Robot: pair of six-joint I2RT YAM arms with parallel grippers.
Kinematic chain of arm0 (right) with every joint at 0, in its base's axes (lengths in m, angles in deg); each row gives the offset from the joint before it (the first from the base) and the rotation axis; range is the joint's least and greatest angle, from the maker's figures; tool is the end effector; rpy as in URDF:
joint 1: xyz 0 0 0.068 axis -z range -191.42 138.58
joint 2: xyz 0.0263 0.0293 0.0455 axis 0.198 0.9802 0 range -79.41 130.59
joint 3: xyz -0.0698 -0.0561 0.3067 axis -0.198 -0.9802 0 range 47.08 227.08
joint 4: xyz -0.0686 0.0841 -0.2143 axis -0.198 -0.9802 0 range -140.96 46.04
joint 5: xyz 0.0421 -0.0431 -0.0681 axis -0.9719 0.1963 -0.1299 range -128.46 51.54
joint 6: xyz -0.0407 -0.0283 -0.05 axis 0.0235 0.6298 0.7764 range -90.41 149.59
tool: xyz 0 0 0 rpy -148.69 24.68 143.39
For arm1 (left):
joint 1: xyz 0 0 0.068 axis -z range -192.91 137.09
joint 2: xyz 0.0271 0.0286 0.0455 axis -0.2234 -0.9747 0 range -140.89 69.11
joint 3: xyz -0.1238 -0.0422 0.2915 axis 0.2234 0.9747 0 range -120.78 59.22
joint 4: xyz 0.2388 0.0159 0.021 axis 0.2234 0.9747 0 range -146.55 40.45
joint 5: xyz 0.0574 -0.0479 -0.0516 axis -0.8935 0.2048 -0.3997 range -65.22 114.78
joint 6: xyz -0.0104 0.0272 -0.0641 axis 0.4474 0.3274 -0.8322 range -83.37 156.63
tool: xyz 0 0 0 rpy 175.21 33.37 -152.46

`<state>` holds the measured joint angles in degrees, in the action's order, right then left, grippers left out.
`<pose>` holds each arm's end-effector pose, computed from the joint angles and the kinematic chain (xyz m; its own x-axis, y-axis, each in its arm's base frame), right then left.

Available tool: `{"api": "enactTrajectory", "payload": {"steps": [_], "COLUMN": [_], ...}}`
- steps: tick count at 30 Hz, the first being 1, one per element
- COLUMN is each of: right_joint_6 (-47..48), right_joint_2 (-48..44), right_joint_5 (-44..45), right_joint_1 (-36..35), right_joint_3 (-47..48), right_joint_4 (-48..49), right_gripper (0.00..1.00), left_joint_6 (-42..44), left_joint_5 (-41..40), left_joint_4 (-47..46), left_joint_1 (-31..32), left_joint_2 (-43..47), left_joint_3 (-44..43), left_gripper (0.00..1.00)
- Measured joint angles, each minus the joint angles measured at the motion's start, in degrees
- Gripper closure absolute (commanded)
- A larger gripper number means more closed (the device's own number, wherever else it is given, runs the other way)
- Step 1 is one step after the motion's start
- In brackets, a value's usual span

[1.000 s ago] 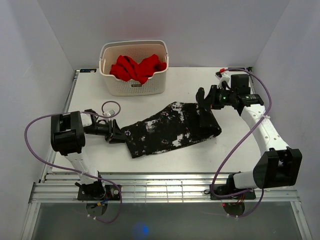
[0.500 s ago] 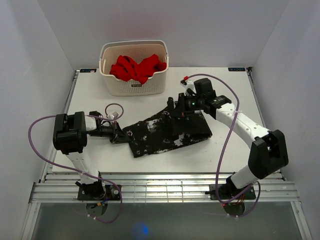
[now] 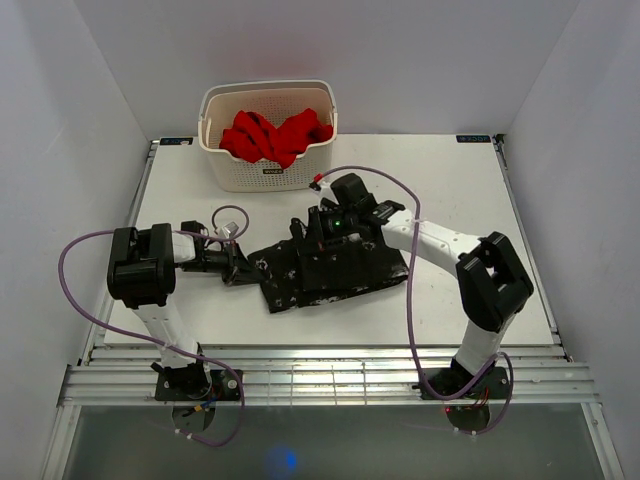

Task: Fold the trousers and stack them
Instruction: Fold the trousers

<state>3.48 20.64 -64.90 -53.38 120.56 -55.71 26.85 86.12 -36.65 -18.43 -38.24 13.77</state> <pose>0.2791 0.2856 0.2972 -0.7919 -0.1820 -0.5828 -0.5677 0.5708 0.5932 0.2887 -0.0227 0.1430 -0.9842 -0.1771 0.0071 -0.0903 0.4661 -0.8801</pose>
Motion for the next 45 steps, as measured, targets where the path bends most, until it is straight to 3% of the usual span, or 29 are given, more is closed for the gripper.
{"api": "enactTrajectory", "payload": {"steps": [12, 26, 45], "right_joint_6": [-5.51, -10.47, -12.68], "right_joint_2": [8.28, 15.8, 22.27], "right_joint_5": [0.48, 1.25, 2.29], "right_joint_1": [-5.79, -8.28, -11.47], "right_joint_3": [5.55, 13.11, 16.55], "right_joint_4": [3.32, 3.37, 3.78], "right_gripper": [0.92, 0.92, 0.92], "left_joint_6": [-0.81, -1.01, -1.53], "left_joint_5": [-0.04, 0.02, 0.02], "left_joint_4": [-0.7, -2.25, -2.47], "left_joint_1": [0.09, 0.09, 0.09], "left_joint_2": [0.0, 0.44, 0.44], "left_joint_3": [0.07, 0.94, 0.98], "left_gripper": [1.0, 1.0, 1.0]}}
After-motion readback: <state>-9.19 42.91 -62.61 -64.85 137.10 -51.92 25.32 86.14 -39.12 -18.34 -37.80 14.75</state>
